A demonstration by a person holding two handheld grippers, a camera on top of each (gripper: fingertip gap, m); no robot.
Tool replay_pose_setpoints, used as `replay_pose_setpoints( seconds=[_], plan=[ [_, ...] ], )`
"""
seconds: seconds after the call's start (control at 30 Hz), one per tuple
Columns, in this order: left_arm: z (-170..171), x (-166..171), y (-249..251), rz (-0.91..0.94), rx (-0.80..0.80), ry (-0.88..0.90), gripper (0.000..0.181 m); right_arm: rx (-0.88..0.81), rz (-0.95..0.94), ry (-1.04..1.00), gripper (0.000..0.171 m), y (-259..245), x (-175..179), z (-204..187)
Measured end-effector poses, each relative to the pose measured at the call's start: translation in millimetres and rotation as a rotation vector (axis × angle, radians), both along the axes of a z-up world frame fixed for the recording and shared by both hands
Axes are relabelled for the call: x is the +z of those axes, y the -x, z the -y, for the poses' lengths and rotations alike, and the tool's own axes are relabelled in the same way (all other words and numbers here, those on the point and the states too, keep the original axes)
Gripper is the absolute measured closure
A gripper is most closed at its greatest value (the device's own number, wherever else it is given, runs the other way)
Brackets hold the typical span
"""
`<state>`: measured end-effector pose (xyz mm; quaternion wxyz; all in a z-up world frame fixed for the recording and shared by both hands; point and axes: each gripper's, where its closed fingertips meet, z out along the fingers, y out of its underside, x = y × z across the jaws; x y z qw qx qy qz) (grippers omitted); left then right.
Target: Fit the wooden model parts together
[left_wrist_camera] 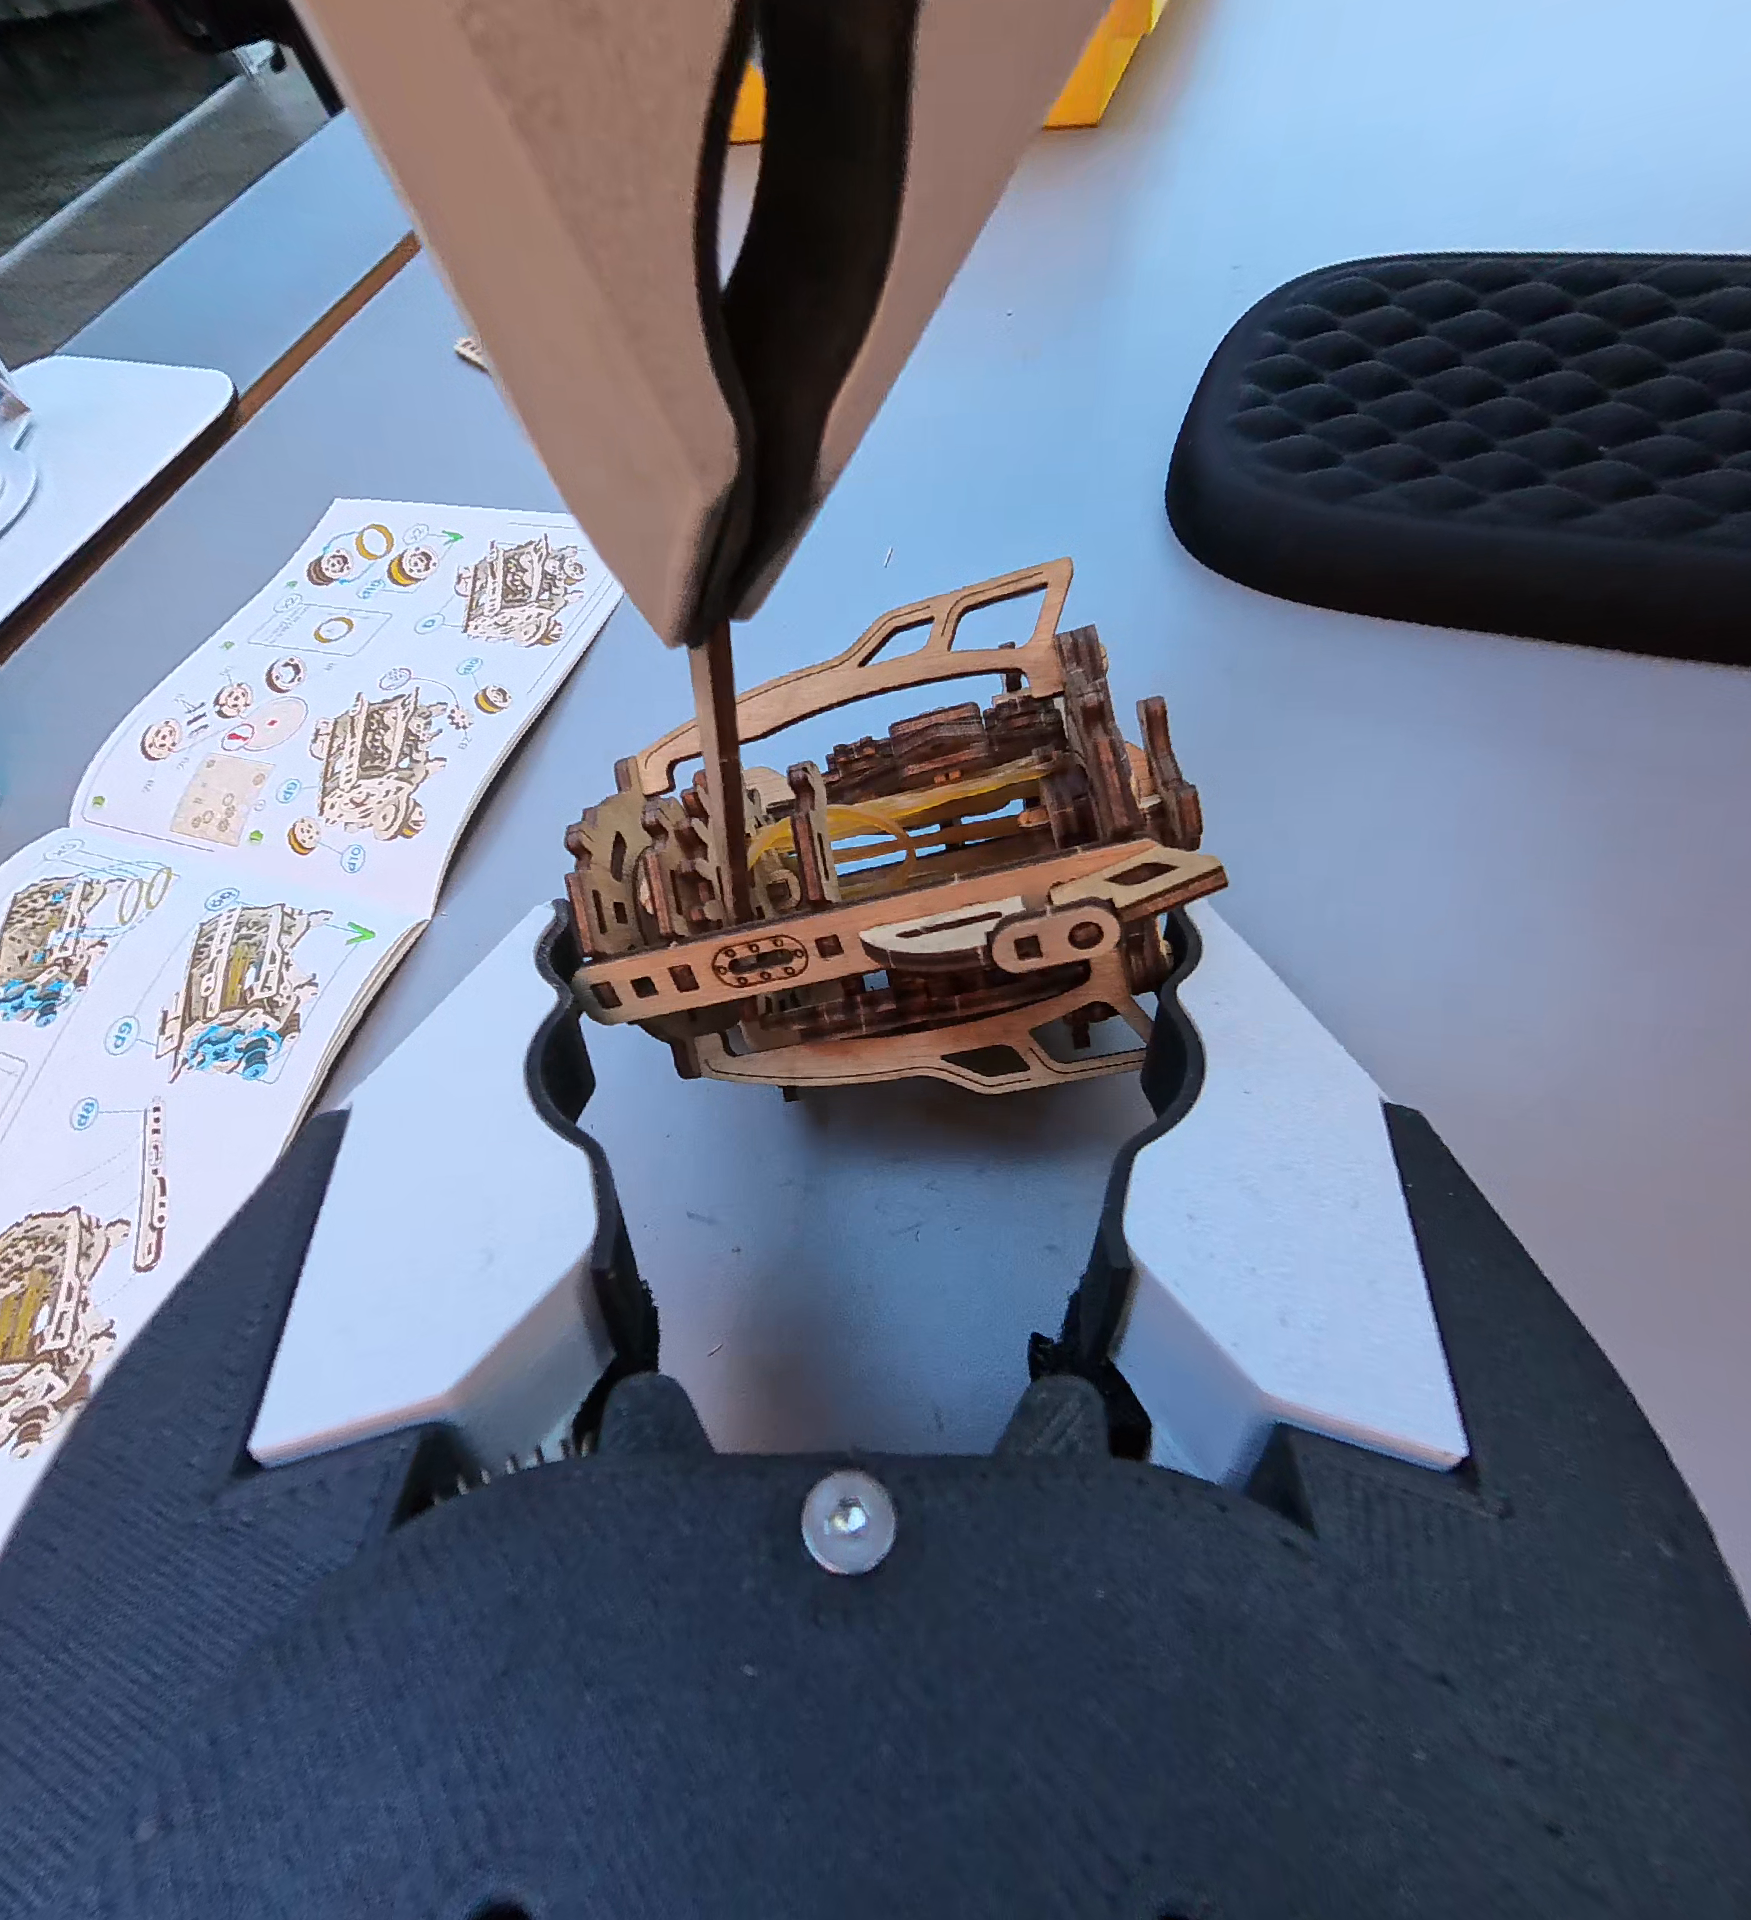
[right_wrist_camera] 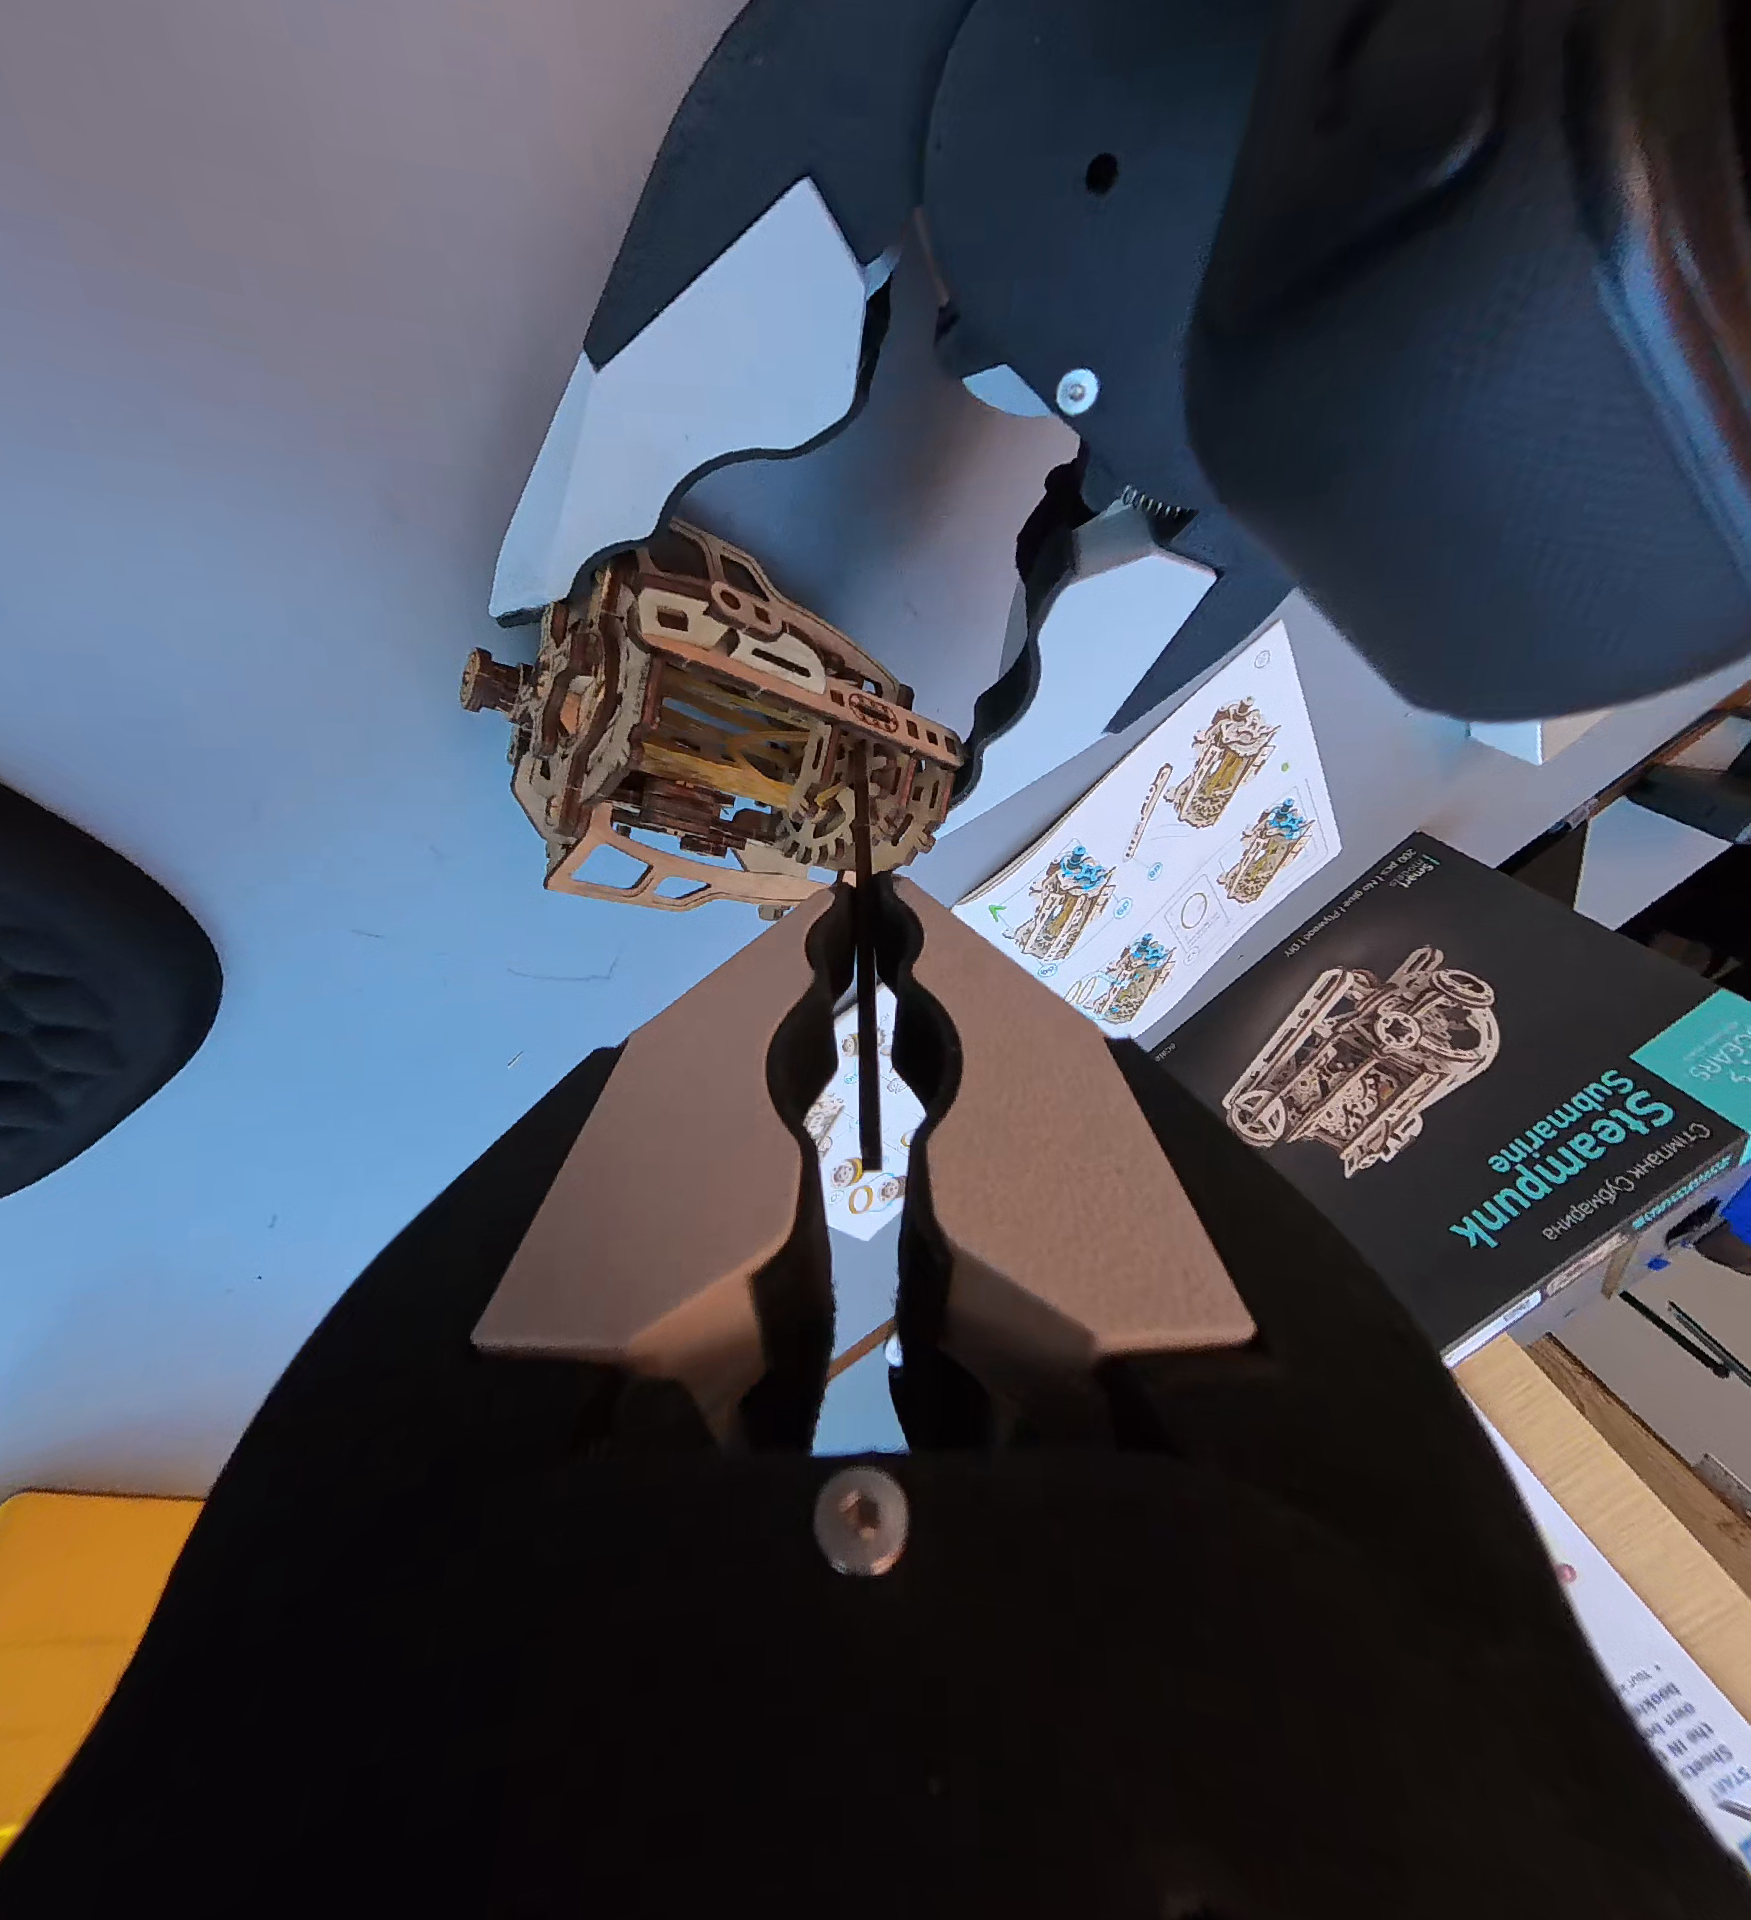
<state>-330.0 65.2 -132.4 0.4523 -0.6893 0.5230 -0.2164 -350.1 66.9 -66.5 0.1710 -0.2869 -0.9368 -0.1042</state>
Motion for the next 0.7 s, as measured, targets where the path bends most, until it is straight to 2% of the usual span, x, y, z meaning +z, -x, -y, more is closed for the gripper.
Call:
replay_pose_setpoints(
  seconds=[0.23, 0.7],
  plan=[
    [0.0, -2.0, -1.1, -0.023, -0.013, -0.020, 0.073, 0.014, 0.079, -0.002, 0.169, -0.1, -1.1, 0.2],
    [2.9, -4.9, -5.6, -0.064, -0.039, -0.090, 0.072, 0.045, 0.387, 0.031, 0.170, -0.6, -3.3, -7.7]
  ],
)
